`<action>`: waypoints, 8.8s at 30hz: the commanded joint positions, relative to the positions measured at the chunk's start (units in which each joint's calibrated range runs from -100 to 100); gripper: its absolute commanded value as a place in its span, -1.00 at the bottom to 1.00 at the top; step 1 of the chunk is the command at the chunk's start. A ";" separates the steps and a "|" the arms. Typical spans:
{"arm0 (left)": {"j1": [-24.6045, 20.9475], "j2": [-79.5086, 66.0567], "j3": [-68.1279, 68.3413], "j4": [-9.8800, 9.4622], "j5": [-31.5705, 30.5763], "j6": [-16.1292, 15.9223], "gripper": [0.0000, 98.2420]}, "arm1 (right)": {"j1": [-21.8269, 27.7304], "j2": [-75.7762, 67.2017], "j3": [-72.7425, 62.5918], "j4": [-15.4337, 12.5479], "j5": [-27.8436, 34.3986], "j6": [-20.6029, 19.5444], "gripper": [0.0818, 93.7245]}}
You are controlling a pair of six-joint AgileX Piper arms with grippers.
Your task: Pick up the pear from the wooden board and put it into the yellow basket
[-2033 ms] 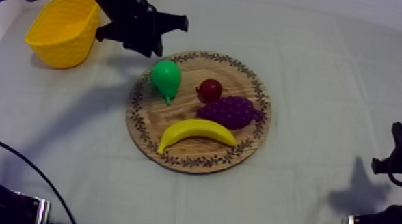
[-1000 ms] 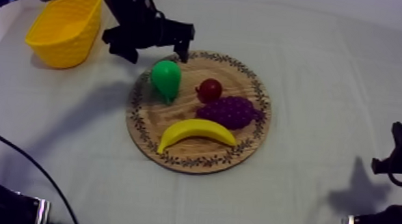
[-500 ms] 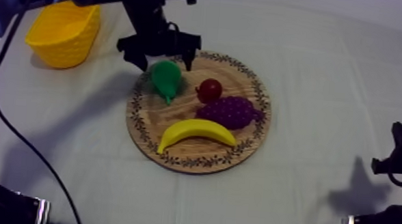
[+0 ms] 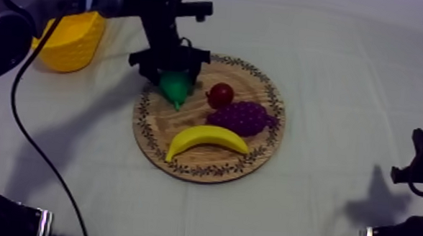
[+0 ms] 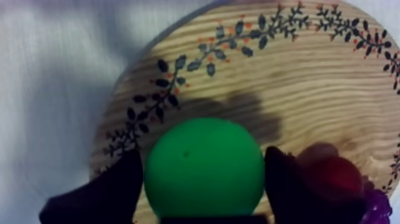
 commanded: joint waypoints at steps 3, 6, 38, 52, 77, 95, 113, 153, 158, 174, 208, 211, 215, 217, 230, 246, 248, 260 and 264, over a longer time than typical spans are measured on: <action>0.22 0.33 -0.10 -0.15 0.42 0.27 0.09 | -0.01 0.00 -0.02 0.02 -0.02 0.01 -0.99; 0.35 0.32 0.01 -0.20 0.52 0.35 -0.05 | -0.01 0.00 -0.02 0.02 -0.02 0.01 -0.99; 0.33 -29.06 -3.58 -1.91 13.43 -4.44 -0.26 | -0.01 0.00 -0.02 0.02 -0.02 0.01 -0.99; -6.41 -28.86 -6.21 -3.17 13.88 -7.83 -0.33 | -0.01 0.00 -0.02 0.02 -0.02 0.01 -0.99; -27.43 -24.10 -11.85 -3.44 15.77 -15.78 -0.34 | -0.01 0.00 -0.02 0.02 -0.02 0.01 -0.99; -28.33 -23.23 -7.70 -2.20 14.53 -16.28 -0.31 | -0.01 0.00 -0.02 0.02 -0.02 0.01 -0.99; -27.77 -11.00 -9.44 -1.42 10.81 -16.56 -0.30 | -0.01 0.00 -0.02 0.02 -0.02 0.01 -0.99; -27.66 -7.50 -11.82 -0.10 12.17 -16.88 0.93 | -0.01 0.00 -0.02 0.02 -0.02 0.01 -0.99; -27.46 -11.28 -10.22 0.00 12.71 -16.95 0.92 | -0.01 0.00 -0.02 0.02 -0.02 0.01 -0.99; -25.38 -29.61 -1.85 -1.22 11.98 -17.06 0.27 | -0.01 0.00 -0.02 0.02 -0.02 0.01 -0.99; -27.21 -83.55 54.80 -0.07 -16.41 -17.35 -1.00 | -0.01 0.00 -0.02 0.02 -0.02 -0.01 -0.99; -26.66 -90.76 61.14 0.14 -19.78 -17.15 -1.00 | -0.01 0.00 -0.02 0.02 -0.02 0.00 -0.99; -26.43 -100.01 68.69 0.27 -22.41 -16.91 -1.00 | -0.01 0.00 -0.02 0.02 -0.02 0.01 -0.99; -26.39 -104.43 71.95 0.22 -23.49 -16.52 -1.00 | -0.01 0.00 -0.02 0.02 -0.02 -0.02 -0.99; -26.94 -127.80 87.95 0.70 -23.12 -16.18 -1.00 | -0.01 0.00 -0.02 0.02 -0.02 0.01 -0.99; -27.02 -142.39 103.18 0.55 -31.78 -14.23 -1.00 | -0.01 0.00 -0.02 0.02 -0.02 0.01 -0.99; -27.05 -142.50 104.37 0.43 -32.25 -14.47 -1.00 | -0.01 0.00 -0.02 0.02 -0.02 0.01 -0.99; -27.22 -142.61 105.60 0.03 -32.69 -10.69 -1.00 | -0.01 0.00 -0.02 0.02 -0.02 -0.01 -0.99; -27.22 -142.61 105.61 0.02 -32.69 -10.60 -1.00 | -0.01 0.00 -0.02 0.02 -0.02 0.00 -0.99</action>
